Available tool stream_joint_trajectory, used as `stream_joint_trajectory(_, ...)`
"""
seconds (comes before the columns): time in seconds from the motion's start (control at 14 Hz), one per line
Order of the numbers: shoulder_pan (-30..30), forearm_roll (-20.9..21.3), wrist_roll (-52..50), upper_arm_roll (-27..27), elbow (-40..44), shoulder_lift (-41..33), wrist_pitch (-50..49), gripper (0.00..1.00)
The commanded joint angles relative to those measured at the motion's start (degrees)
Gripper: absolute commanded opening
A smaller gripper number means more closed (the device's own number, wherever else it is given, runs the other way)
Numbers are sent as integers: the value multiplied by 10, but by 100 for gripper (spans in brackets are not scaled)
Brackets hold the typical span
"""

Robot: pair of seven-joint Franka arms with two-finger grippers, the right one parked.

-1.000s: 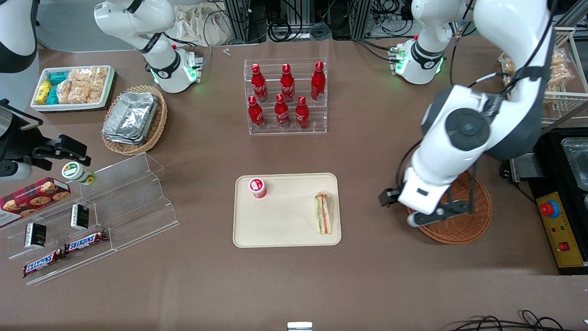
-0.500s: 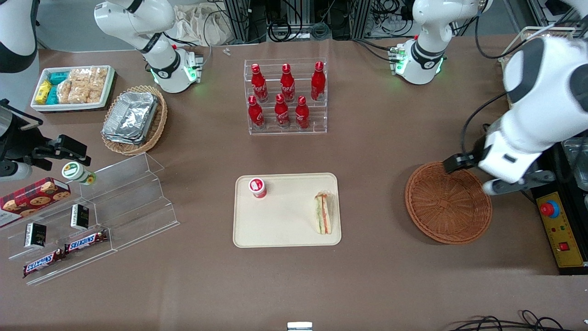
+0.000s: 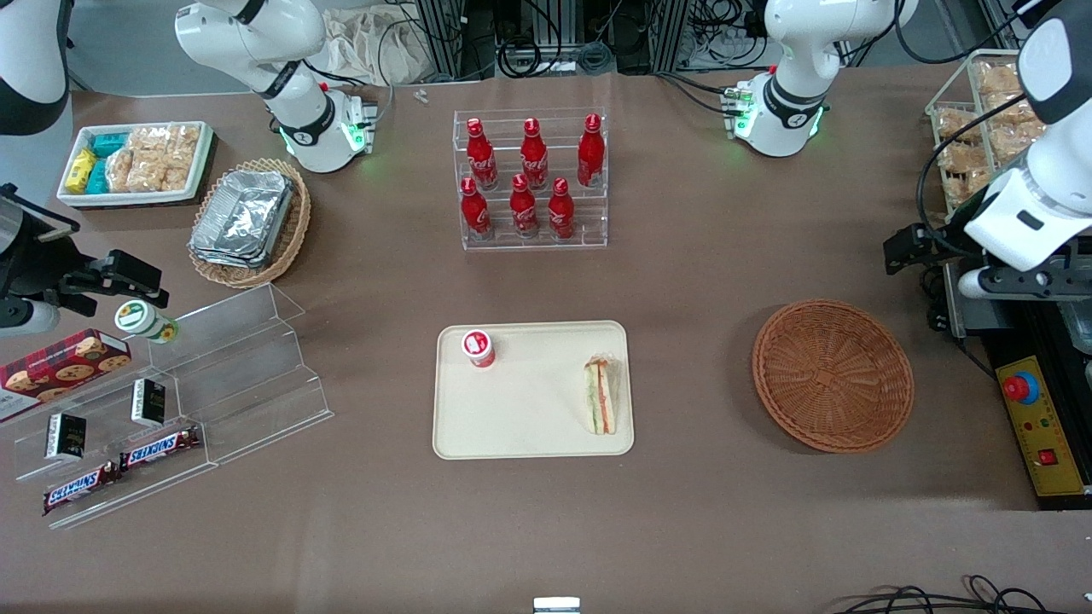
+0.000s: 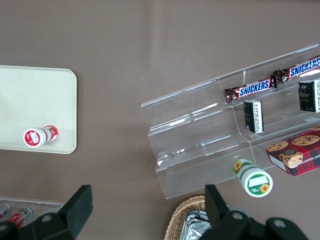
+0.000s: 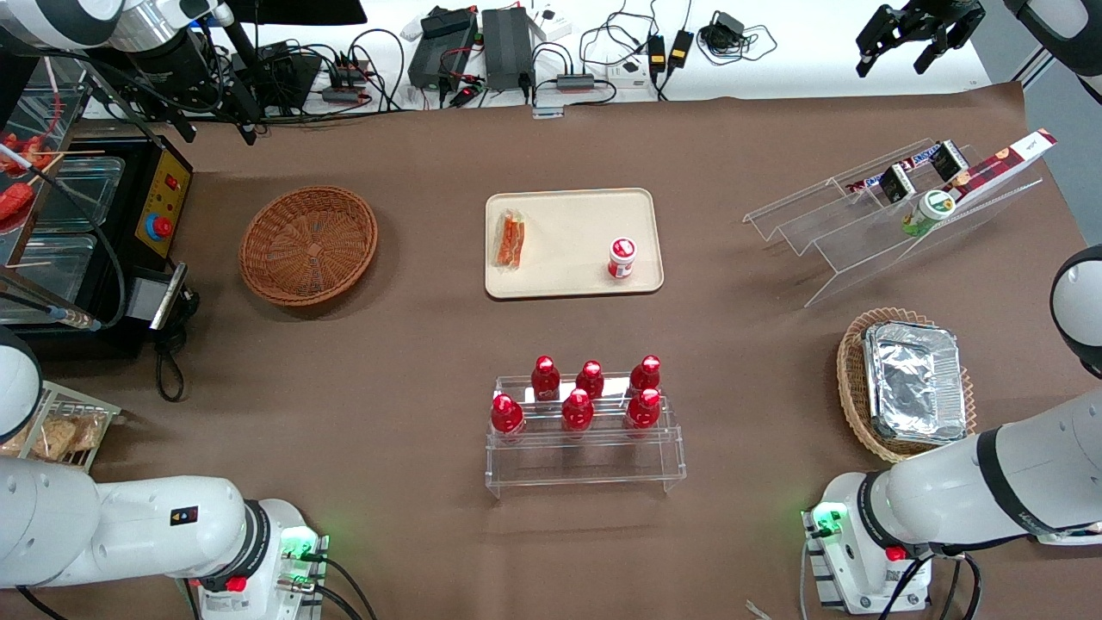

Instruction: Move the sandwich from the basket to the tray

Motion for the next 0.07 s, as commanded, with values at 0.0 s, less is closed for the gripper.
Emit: stream_joint_trajectory(0.0, -9, -6, 49, 9, 54, 21, -39, 100)
